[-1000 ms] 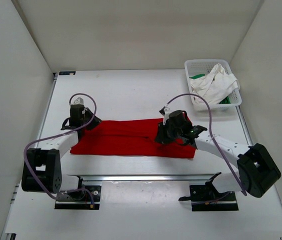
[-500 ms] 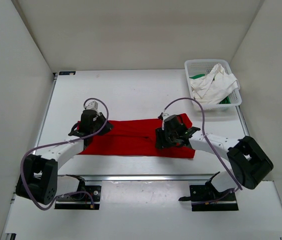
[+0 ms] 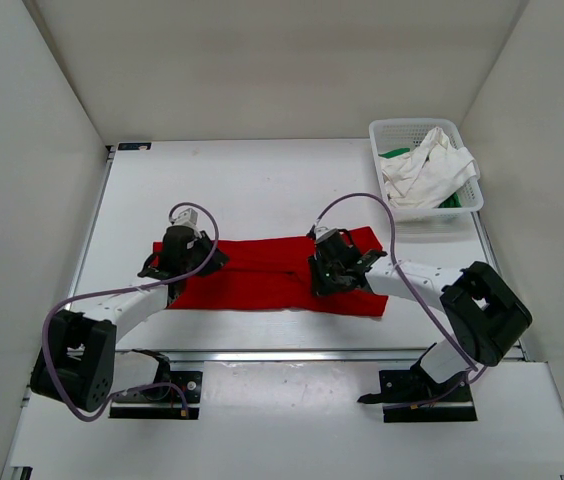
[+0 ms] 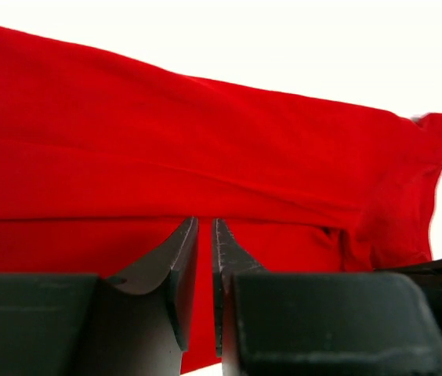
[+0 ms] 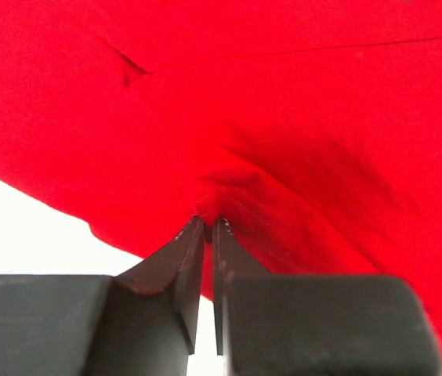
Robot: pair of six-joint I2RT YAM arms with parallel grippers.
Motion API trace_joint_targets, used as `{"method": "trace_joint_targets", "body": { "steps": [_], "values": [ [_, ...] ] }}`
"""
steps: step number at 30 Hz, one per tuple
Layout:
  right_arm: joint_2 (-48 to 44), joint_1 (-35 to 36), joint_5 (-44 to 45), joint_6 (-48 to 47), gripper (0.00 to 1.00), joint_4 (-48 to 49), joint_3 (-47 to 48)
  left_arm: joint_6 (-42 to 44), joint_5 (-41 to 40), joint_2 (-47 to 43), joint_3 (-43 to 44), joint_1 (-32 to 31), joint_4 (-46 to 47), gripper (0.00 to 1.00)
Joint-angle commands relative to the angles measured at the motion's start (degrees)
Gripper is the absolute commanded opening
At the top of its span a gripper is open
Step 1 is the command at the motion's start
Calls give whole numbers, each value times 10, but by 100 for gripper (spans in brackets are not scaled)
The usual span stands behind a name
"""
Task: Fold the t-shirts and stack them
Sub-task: Fold the other side of the tshirt into a rectangle
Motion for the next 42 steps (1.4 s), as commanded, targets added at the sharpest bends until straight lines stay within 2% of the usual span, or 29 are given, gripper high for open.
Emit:
{"method": "trace_joint_targets", "body": {
  "steps": [1,9,16,17,20,23,27,29,31,33,36,39,40,42],
  "values": [
    [-10,10,20,2,5,-33,37,-8,19,1,0,-10,25,25],
    [-16,24,-16,-15,2,-105,71,-17,25,1,6,-24,35,24],
    [0,26,-145,7,1,-71,68,-23,38,-5,13,-13,36,25],
    [6,27,-157,10,4,-62,70,-23,41,-4,15,-11,36,25],
    [0,33,-181,19,27,-45,66,-23,47,-5,20,-5,33,25],
    [-27,18,-196,21,33,-42,53,-20,49,-12,21,-5,29,25],
    [-65,-9,-192,22,26,-30,45,-22,65,-14,20,21,24,26],
    [-62,-30,-202,21,8,-8,58,-21,63,-24,11,41,21,24],
    [-41,-32,-204,18,0,34,66,-27,65,-47,3,63,27,25],
    [-4,-29,-197,12,0,96,88,-23,64,-59,8,106,19,26],
    [91,-21,-196,15,0,159,160,-4,44,-56,34,136,-15,25],
    [176,-1,-209,3,0,155,269,-2,56,-47,36,172,-19,25],
    [191,8,-212,-8,0,149,289,-1,50,-43,41,205,-25,24],
    [245,25,-205,-14,0,136,366,1,68,-8,56,231,-33,24]
  ]
}}
